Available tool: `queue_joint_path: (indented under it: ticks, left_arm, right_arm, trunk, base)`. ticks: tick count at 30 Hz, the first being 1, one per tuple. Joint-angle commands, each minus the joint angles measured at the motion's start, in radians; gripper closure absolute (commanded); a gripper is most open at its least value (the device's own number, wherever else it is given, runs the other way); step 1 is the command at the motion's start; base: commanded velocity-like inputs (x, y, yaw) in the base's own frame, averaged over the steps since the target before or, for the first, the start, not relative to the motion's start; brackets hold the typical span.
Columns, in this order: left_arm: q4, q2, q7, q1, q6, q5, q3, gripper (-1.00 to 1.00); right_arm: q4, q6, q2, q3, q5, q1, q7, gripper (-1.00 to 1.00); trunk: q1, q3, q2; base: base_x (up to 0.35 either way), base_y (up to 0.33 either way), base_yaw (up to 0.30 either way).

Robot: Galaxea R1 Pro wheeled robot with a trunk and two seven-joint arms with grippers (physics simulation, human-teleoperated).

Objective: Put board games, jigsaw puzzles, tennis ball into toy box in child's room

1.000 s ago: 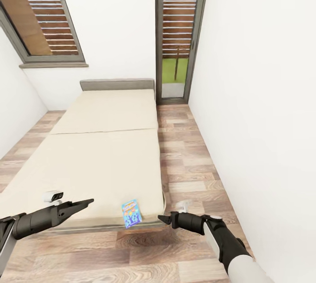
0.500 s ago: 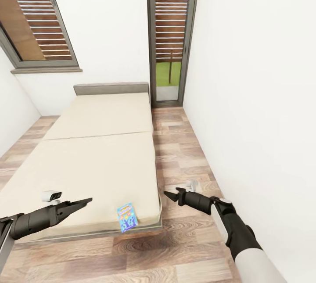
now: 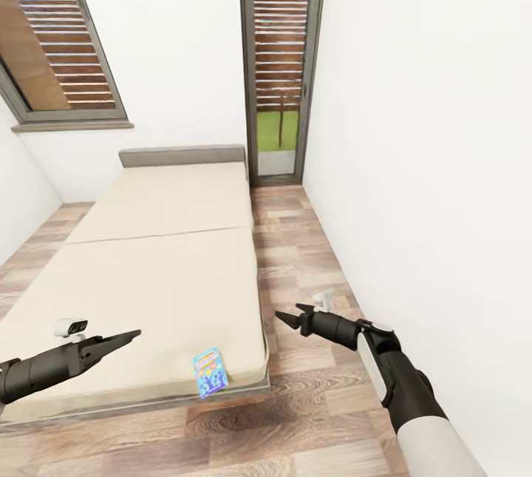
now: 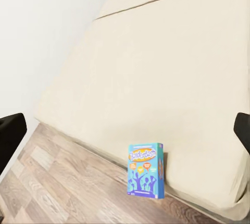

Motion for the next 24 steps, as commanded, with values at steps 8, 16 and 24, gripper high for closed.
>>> queue_joint_path:
  ticks: [8, 16, 24]
  left_arm:
    - [0.001, 0.003, -0.008, 0.000, 0.005, 0.001, -0.001, -1.00]
    - [0.000, 0.002, -0.010, 0.000, 0.002, 0.003, 0.000, -1.00]
    - [0.000, 0.002, -0.009, 0.000, 0.005, 0.001, 0.001, -1.00]
  right_arm:
    - [0.002, 0.008, 0.001, -0.004, -0.008, 0.000, 0.008, -1.00]
    - [0.002, 0.007, 0.001, -0.006, -0.007, 0.000, 0.008, -1.00]
    - [0.003, 0.007, 0.001, -0.007, -0.007, 0.000, 0.008, -1.00]
  trunk:
    - [0.000, 0.011, -0.001]
    - [0.000, 0.025, -0.001]
    - [0.000, 0.038, -0.001]
  base:
    - [0.000, 0.000, -0.022]
    - [0.000, 0.000, 0.026]
    - [0.000, 0.000, 0.082]
